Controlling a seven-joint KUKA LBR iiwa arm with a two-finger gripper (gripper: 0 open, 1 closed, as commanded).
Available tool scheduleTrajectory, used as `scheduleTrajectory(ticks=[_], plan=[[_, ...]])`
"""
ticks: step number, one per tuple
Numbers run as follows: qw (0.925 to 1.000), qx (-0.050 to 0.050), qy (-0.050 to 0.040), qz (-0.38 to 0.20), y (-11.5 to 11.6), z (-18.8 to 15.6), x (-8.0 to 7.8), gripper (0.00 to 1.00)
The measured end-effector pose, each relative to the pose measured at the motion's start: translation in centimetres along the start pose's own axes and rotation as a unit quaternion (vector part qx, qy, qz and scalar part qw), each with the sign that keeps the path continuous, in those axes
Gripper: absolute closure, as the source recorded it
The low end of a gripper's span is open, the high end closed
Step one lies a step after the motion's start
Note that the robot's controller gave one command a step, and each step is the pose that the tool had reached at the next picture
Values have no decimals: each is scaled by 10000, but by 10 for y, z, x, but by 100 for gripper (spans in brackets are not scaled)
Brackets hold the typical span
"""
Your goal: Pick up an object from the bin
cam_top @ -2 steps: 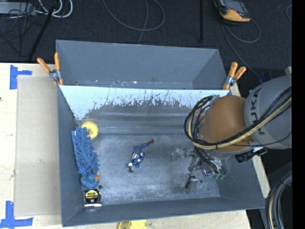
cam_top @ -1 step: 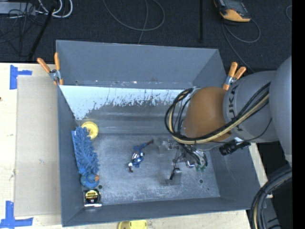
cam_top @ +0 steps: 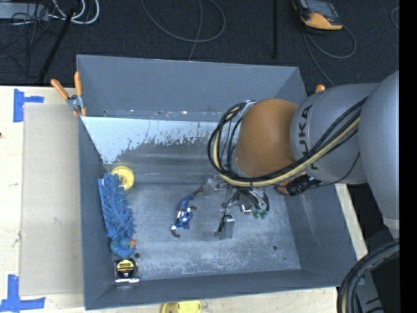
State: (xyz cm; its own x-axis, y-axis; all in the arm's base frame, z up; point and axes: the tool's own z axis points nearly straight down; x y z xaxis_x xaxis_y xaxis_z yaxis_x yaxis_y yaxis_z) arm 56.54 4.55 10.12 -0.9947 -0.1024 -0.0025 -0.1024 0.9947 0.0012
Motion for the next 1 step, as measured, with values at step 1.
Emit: scheduleTrajectory(ticks=[1], plan=[[9999,5,-9,167,11,23,-30,0]])
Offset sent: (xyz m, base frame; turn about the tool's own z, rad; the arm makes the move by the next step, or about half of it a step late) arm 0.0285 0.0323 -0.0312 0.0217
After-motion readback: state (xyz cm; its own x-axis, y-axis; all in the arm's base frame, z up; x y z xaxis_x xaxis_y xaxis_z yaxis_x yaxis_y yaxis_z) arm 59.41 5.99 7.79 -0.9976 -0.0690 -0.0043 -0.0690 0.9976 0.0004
